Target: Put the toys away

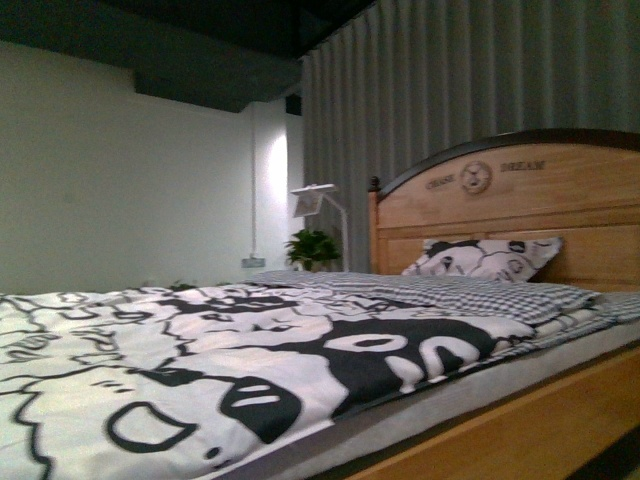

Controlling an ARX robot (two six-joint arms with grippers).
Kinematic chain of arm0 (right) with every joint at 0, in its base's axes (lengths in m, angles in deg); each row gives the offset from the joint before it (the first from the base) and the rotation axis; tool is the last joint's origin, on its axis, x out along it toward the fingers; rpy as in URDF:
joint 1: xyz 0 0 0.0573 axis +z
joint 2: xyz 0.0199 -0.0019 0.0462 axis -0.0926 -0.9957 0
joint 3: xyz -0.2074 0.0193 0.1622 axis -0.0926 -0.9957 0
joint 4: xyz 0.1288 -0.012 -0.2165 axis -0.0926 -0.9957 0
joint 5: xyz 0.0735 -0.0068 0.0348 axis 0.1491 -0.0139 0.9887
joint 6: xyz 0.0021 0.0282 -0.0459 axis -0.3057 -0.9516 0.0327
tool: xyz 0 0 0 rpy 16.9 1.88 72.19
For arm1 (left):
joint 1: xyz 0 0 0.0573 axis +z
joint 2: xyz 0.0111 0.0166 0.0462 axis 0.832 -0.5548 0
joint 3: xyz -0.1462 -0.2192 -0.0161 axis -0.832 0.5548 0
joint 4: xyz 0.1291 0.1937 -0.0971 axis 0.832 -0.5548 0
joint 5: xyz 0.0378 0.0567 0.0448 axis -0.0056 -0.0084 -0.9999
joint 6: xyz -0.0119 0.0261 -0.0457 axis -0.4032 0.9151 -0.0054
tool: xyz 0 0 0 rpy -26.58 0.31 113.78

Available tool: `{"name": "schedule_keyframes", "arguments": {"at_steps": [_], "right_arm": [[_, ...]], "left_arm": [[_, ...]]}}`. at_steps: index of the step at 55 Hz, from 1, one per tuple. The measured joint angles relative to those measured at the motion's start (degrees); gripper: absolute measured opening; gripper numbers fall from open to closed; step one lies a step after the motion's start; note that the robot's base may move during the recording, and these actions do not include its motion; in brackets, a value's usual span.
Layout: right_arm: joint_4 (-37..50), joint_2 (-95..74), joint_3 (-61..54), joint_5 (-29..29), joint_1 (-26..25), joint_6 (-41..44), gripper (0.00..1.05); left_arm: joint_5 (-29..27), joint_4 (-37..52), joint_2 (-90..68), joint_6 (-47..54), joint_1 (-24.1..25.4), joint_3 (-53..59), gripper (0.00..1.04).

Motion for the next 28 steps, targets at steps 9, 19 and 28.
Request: {"name": "schedule_keyframes", "arguments": {"at_steps": [9, 19, 28], "right_arm": [[0.0, 0.0, 0.0, -0.2, 0.0, 0.0, 0.06], [0.0, 0.0, 0.0, -0.1, 0.0, 0.0, 0.06], [0.0, 0.0, 0.0, -0.1, 0.0, 0.0, 0.06]], "left_arm": [[0.0, 0.0, 0.0, 0.0, 0.0, 0.0, 0.98], [0.0, 0.0, 0.0, 0.0, 0.0, 0.0, 0.98], [0.0, 0.0, 0.0, 0.0, 0.0, 0.0, 0.98]]}}
